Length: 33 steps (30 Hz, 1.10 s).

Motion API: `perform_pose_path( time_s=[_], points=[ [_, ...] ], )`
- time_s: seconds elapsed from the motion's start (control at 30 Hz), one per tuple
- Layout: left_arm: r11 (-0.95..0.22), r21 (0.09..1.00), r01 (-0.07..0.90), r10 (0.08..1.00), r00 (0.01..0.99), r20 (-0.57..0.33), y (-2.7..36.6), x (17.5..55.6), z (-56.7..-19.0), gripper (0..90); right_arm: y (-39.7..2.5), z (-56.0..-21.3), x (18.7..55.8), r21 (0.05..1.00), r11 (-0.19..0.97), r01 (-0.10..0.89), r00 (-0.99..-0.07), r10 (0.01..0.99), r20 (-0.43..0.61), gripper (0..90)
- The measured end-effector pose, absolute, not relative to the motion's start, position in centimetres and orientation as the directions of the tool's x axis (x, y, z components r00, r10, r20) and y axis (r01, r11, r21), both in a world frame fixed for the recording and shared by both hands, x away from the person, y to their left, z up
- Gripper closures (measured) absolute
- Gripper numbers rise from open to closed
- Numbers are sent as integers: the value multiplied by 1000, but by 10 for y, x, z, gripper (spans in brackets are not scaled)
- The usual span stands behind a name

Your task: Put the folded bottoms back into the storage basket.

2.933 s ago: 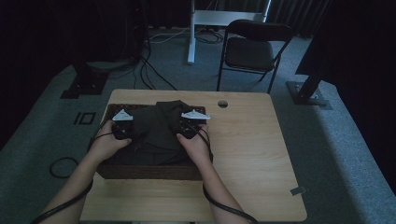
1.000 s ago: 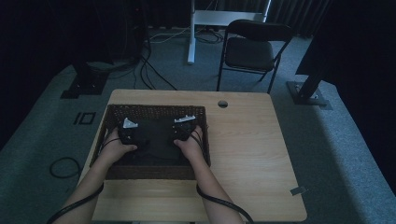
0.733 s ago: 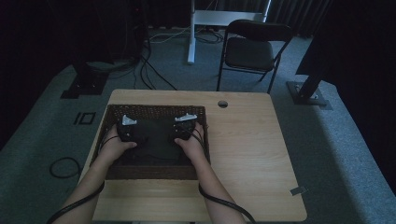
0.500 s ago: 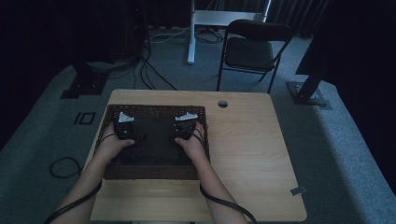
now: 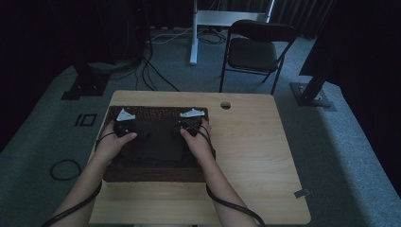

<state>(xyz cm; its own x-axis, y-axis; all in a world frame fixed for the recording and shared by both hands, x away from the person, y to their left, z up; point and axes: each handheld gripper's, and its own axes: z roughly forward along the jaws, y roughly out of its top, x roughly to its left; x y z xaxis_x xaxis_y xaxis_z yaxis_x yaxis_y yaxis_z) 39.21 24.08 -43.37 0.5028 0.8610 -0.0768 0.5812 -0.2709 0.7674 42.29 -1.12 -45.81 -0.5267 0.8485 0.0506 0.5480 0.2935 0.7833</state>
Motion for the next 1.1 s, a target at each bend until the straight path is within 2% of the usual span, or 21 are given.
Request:
perform_pose_path(
  time_s=[0.1,0.5,0.7,0.87,1.1],
  points=[
    [-249,782,572,867,492,-84,240,388,-425,190,-15,-451,421,794,292,532,-543,838,56,133],
    [-297,792,533,837,545,-53,233,368,-408,184,-29,-427,407,808,309,501,-572,819,41,135],
    [-309,810,498,816,577,-43,228,356,-398,184,-44,-415,401,827,283,486,-547,836,35,136],
    [-292,827,481,796,602,-69,223,346,-393,184,-60,-411,398,835,279,475,-532,846,20,136],
    [-303,837,455,789,613,-48,224,331,-389,184,-90,-408,390,850,249,465,-492,871,14,136]
  ],
)
